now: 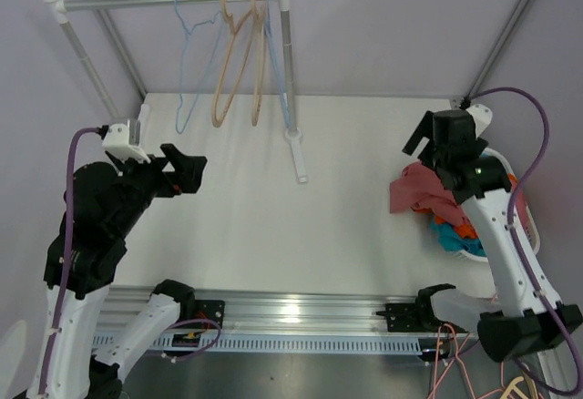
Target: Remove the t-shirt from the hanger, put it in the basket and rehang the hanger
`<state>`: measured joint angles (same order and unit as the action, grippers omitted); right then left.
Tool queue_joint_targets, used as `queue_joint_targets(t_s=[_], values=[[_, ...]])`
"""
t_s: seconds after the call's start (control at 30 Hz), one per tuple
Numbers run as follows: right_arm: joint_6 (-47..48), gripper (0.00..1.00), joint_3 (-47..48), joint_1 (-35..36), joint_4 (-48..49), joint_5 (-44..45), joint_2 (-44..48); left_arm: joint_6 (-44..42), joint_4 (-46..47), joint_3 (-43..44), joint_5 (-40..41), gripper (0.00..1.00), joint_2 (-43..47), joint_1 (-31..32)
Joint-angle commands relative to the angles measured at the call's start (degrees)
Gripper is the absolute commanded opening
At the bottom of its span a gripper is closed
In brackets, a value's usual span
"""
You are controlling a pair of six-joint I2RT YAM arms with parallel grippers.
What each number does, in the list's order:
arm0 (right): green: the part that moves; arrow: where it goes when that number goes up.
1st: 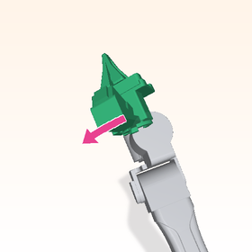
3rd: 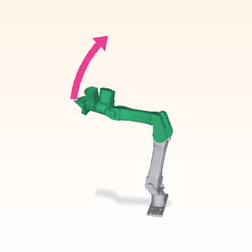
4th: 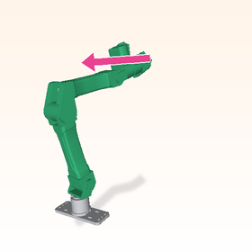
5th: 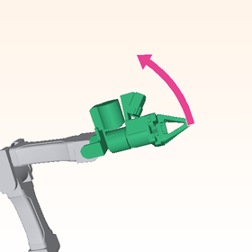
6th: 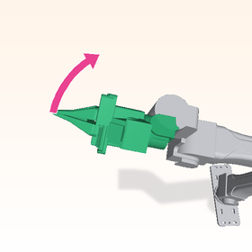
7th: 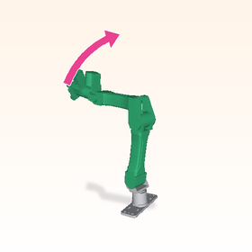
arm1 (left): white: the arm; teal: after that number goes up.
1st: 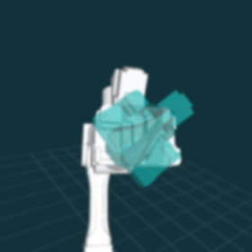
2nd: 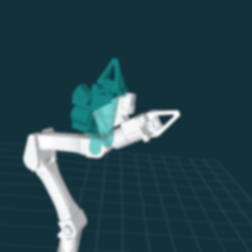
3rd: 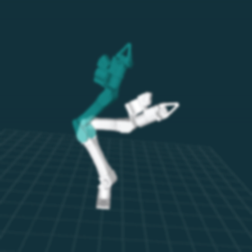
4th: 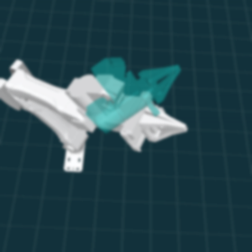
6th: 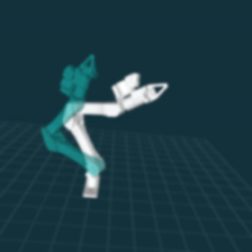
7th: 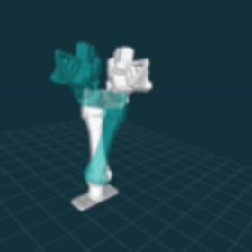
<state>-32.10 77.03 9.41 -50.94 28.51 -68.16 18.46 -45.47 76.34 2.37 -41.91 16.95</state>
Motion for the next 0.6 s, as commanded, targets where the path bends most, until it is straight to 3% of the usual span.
queue_joint_targets(t_s=[0.0, 0.2, 0.37, 0.57], values=[[7.6, 0.99, -1.9, 6.4, 7.8, -10.8, 8.8, -0.4, 1.7, -2.8, -5.0, 1.0, 2.9, 0.5], [10.4, 0.99, -14.4, 10.3, 16.3, -30.5, 20.6, 0.3, 5.3, -14.4, -15.5, 0.99, 13.0, 0.5], [11.5, 0.99, -22.2, 10.5, 19.3, -35.3, 26.6, 1.4, 7.3, -26.1, -18.2, 1.0, 19.3, 0.5], [13.9, 0.99, -24.4, 10.5, 18.9, -36.5, 28.2, 1.3, 7.1, -29.0, -17.4, 0.99, 21.1, 0.5]])
